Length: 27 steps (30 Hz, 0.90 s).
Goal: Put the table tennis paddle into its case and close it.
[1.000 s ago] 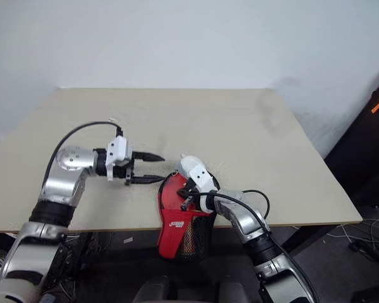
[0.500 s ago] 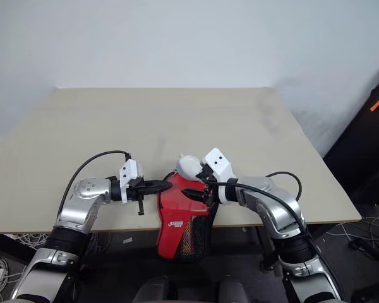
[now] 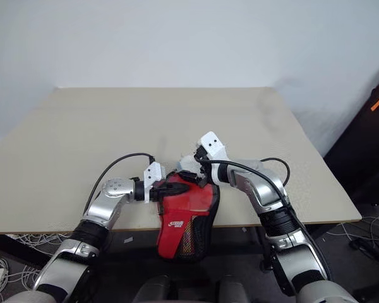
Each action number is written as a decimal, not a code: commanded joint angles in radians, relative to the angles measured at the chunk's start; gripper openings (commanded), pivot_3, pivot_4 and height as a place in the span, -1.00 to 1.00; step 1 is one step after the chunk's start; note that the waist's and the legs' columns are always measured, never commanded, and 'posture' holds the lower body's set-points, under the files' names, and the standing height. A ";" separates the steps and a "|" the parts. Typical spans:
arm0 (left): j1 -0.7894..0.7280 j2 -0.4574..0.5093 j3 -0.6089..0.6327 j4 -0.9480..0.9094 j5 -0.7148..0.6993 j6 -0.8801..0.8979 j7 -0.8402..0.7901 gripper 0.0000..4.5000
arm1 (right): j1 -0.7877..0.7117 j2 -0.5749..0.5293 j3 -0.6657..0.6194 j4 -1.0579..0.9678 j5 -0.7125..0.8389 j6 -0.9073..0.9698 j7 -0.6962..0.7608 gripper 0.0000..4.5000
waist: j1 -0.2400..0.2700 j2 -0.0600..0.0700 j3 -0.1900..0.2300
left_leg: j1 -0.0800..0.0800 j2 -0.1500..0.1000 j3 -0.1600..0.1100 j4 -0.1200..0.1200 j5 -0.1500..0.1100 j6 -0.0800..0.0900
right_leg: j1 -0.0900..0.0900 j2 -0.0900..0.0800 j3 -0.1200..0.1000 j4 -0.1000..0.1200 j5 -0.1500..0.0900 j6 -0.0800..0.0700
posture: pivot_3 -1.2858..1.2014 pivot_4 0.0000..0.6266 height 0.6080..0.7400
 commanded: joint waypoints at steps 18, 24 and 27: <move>0.022 0.008 -0.044 0.094 0.038 -0.041 -0.025 -1.00 | -0.094 0.090 0.011 0.269 -0.115 -0.166 0.001 0.45 | -0.001 0.003 -0.002 | 0.003 0.000 0.000 -0.001 0.000 0.000 | 0.002 0.000 0.001 0.000 0.000 0.000 | 0.03 -1.00 1.00; 0.032 0.012 -0.041 0.134 0.040 -0.056 -0.024 -1.00 | -0.102 0.098 0.006 0.264 -0.119 -0.161 -0.003 -0.47 | -0.002 0.007 -0.005 | 0.004 0.000 0.000 -0.001 0.000 0.000 | 0.003 0.000 0.001 0.000 0.000 0.000 | 0.03 -1.00 1.00; 0.034 0.010 -0.039 0.149 0.037 -0.056 -0.023 -1.00 | -0.108 0.098 0.005 0.269 -0.124 -0.165 -0.003 -0.84 | -0.003 0.009 -0.007 | 0.004 0.000 0.001 -0.001 0.000 0.000 | 0.003 0.000 0.001 0.000 0.000 0.000 | 0.03 -1.00 1.00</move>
